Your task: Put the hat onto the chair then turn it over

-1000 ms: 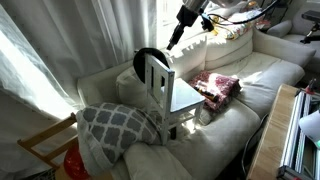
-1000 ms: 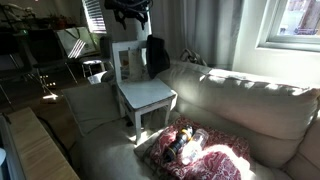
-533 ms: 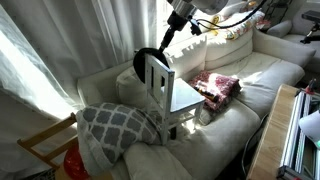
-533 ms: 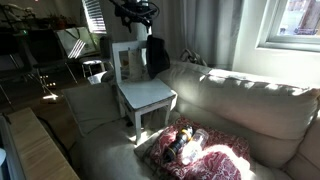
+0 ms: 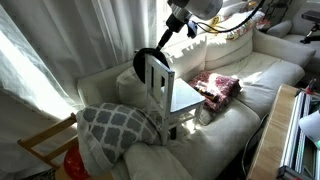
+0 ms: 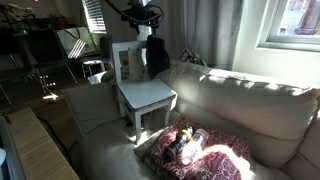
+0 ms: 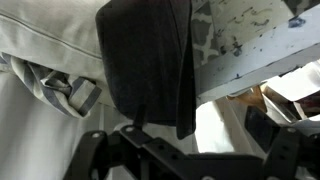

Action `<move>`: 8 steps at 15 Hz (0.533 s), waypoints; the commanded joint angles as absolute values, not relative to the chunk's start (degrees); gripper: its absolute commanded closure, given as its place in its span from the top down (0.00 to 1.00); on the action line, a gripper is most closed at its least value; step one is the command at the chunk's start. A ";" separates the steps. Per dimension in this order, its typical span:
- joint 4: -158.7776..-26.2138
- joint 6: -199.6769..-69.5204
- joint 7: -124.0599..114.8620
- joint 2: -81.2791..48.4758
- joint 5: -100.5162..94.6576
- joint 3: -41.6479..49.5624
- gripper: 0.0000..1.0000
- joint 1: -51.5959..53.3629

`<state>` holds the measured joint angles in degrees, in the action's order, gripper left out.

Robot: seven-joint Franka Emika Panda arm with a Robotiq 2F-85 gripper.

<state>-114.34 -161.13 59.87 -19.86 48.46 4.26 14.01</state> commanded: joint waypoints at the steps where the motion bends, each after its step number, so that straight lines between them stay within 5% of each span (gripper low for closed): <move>1: -109.33 -163.26 60.65 -25.59 52.04 3.28 1.00 12.68; 3: -107.55 -163.18 60.48 -27.37 52.98 3.25 0.91 12.39; 4: -106.72 -162.84 60.31 -28.23 53.39 3.23 0.73 12.22; 8: -104.63 -161.73 59.85 -30.07 54.33 3.25 0.46 12.01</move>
<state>-107.13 -161.91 59.85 -27.81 52.58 4.14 12.92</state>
